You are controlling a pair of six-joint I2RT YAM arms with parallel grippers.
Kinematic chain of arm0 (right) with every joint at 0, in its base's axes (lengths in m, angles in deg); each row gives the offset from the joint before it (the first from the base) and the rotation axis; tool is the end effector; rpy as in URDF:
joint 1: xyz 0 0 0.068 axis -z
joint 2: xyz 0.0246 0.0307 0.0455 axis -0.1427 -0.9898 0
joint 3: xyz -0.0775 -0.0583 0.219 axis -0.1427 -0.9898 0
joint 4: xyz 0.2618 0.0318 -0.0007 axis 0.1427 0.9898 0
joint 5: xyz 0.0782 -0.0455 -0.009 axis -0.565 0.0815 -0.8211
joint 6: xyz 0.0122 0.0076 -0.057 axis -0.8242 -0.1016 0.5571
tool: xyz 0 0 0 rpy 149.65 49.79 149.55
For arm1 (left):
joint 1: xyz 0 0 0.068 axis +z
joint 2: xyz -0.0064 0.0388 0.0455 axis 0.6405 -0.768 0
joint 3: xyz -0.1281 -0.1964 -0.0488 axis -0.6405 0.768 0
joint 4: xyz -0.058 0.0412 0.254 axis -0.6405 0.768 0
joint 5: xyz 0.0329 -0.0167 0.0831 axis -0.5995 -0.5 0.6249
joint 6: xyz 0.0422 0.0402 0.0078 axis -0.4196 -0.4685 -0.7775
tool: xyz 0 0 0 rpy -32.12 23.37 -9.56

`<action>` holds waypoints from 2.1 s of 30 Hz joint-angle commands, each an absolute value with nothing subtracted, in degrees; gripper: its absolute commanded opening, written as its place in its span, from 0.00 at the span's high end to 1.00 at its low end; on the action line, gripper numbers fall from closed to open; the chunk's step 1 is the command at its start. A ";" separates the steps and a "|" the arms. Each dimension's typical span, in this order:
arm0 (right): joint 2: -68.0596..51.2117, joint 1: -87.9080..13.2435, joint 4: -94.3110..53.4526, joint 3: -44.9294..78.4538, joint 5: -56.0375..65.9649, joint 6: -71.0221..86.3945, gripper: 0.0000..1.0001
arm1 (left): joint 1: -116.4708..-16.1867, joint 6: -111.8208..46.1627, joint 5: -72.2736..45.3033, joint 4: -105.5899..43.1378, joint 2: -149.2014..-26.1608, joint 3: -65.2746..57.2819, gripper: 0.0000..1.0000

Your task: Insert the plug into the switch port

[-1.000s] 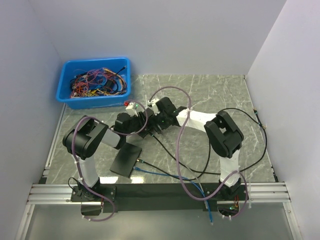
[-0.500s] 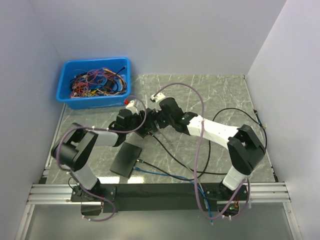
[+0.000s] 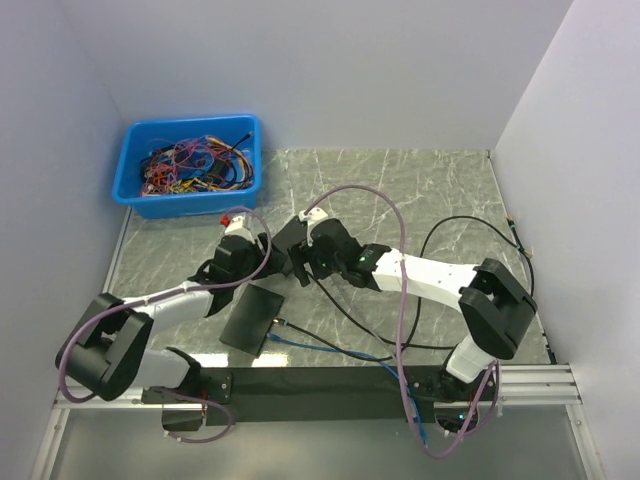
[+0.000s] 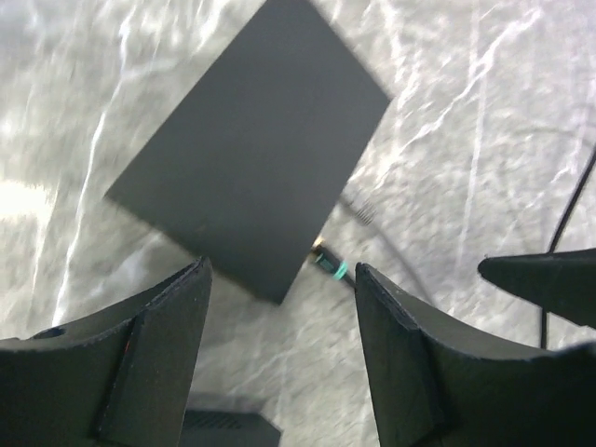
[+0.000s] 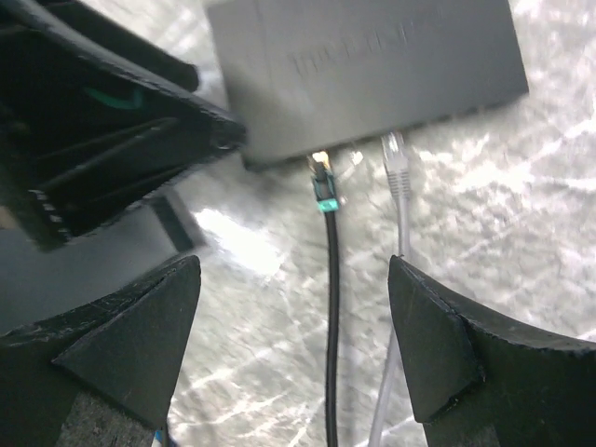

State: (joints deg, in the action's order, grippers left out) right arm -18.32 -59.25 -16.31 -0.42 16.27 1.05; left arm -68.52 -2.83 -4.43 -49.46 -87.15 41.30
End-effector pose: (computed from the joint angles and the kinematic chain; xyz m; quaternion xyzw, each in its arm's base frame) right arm 0.2268 0.2763 0.1899 -0.2750 0.8522 0.2127 0.3909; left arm 0.2402 -0.1308 0.1371 -0.0996 0.8498 -0.2930 0.4266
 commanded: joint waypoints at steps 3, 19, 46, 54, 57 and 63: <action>-18.92 -59.62 -14.17 0.54 20.42 0.35 0.12 | -68.48 0.50 -4.78 -53.81 -90.40 42.34 0.33; -14.01 -56.90 -16.63 -4.20 24.03 -0.62 0.11 | -68.92 3.14 -10.14 -57.95 -105.26 32.06 0.37; -30.42 -88.79 -17.96 11.25 2.94 0.08 0.66 | -67.95 0.15 23.95 -13.84 -45.16 31.26 0.23; -39.84 -89.41 -10.58 19.95 7.41 -1.06 0.69 | -68.04 1.29 24.48 -12.16 -41.81 32.58 0.23; -42.74 -89.33 -7.42 22.68 10.75 -0.97 0.70 | -67.95 1.12 24.48 -12.42 -41.98 32.49 0.23; -46.26 -88.80 -4.68 24.45 17.52 -0.18 0.72 | -68.04 1.21 25.09 -12.16 -41.19 32.75 0.23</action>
State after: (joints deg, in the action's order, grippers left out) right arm -45.36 -89.41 -7.40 22.21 12.53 -1.01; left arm -68.25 1.57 23.59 -11.87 -42.08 33.17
